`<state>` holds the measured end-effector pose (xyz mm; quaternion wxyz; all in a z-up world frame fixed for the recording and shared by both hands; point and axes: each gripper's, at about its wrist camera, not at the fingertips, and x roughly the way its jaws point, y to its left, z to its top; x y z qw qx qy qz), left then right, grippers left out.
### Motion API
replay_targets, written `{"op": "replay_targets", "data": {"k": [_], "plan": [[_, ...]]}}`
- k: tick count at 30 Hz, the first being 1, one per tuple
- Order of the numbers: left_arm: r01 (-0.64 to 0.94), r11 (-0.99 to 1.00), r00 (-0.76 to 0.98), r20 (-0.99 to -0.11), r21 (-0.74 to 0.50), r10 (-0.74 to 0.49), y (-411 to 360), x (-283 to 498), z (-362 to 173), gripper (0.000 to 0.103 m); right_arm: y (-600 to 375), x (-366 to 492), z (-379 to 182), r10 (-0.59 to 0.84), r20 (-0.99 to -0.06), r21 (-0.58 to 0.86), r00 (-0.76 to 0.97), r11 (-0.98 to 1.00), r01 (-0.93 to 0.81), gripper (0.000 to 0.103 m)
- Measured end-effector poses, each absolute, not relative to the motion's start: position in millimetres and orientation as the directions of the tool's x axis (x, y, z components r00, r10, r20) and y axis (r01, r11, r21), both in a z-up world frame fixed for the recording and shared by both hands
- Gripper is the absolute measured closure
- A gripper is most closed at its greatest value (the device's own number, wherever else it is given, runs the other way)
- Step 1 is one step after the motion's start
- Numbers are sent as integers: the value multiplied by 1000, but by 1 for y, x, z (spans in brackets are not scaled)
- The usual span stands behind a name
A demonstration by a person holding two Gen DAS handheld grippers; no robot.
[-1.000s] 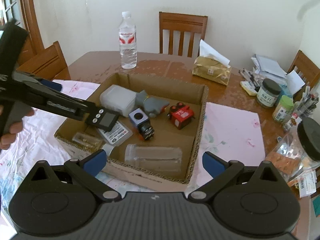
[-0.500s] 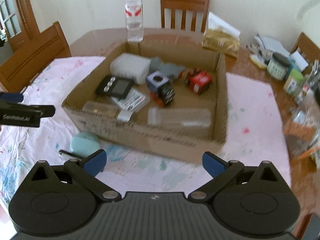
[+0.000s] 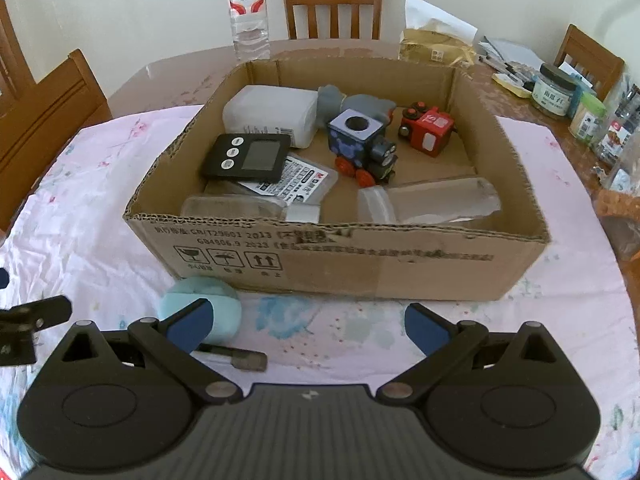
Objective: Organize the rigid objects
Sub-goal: 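Reach the right tool to the black teardrop correction tape and grasp it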
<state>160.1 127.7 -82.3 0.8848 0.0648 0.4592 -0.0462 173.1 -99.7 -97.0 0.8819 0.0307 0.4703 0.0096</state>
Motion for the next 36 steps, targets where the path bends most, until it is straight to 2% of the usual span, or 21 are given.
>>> {"op": "replay_targets", "data": {"k": [13, 22, 28, 36], "plan": [[163, 984, 565, -825, 71, -34, 143, 157, -91, 3, -87, 148, -105, 38, -846, 47, 532, 999, 4, 0], [146, 986, 569, -823, 86, -13, 157, 155, -89, 3, -44, 138, -113, 109, -835, 78, 540, 994, -80, 0], [175, 980, 565, -825, 97, -20, 156, 151, -87, 3, -18, 138, -132, 37, -833, -22, 552, 995, -101, 0], [257, 963, 553, -830, 84, -75, 135, 156, -89, 3, -50, 133, -133, 6, -836, -13, 548, 999, -30, 0]]}}
